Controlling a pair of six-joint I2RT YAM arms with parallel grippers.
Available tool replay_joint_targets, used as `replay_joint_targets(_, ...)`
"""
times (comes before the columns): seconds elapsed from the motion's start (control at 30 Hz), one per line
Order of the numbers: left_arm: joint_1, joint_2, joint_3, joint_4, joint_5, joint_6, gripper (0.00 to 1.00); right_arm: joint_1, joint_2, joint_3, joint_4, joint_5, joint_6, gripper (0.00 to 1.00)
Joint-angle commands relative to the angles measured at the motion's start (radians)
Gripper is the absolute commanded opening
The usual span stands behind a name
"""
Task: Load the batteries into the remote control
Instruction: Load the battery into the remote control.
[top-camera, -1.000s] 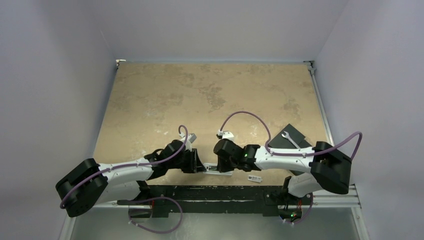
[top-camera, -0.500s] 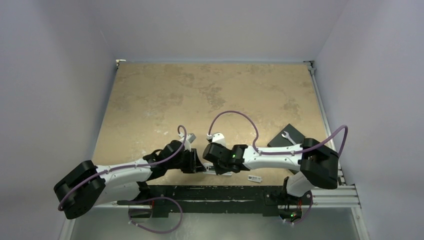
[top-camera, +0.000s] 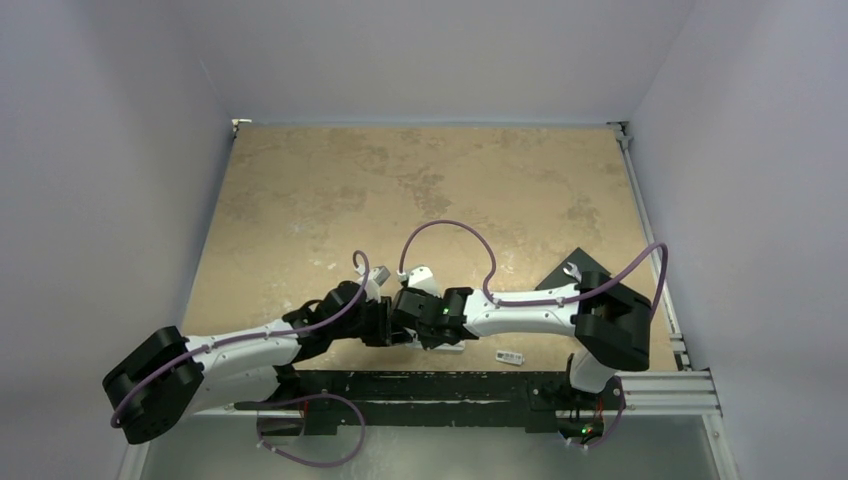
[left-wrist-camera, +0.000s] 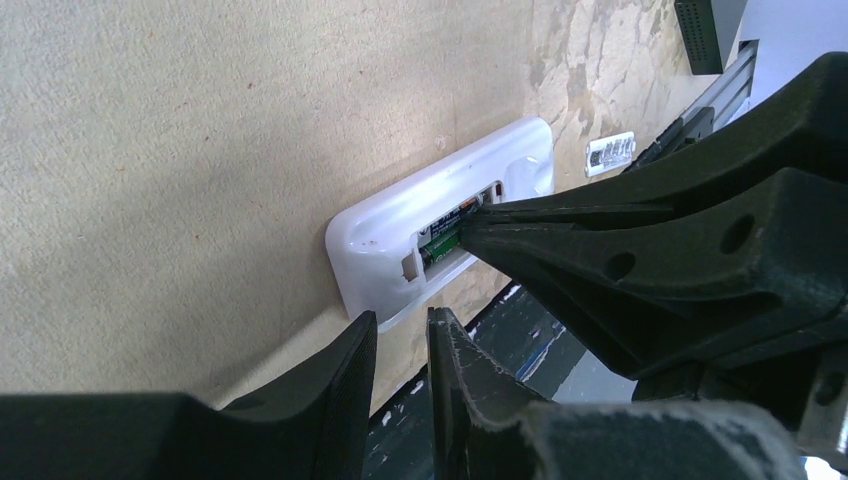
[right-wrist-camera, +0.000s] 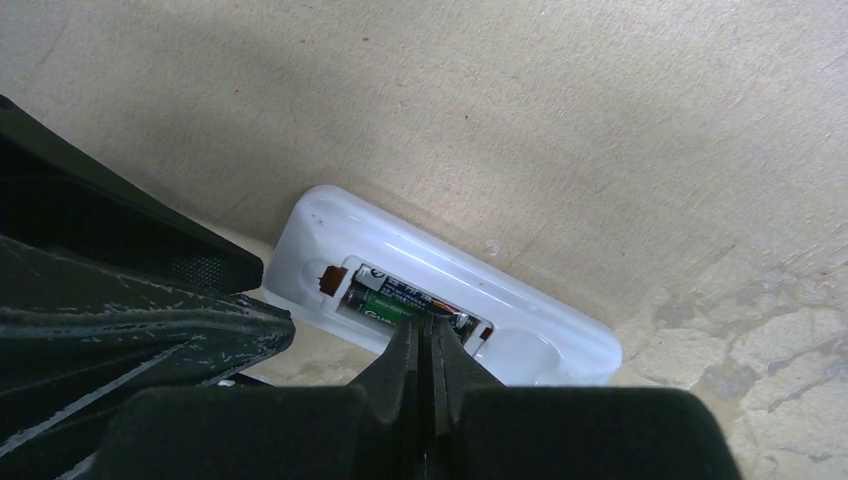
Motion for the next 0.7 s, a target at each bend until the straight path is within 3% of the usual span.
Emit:
replay_joint_targets(0.0,0.003,-0.025,-0.005,0.012,0.01,-0.003,0.24,0.011,0.01,0.009,-0.076,0.014,0.011,0.0)
replay_joint_targets(0.3,0.004,-0.024,-0.003,0.008,0.01,-0.003,0.24,0.011,-0.046,0.025,-0.085,0.016,0.041,0.0)
replay_joint_targets(0.67,0.004,-0.029,0.01,-0.017,0.01,0.0,0.25,0.011,-0.174,0.021,-0.085,0.042,0.059,0.1)
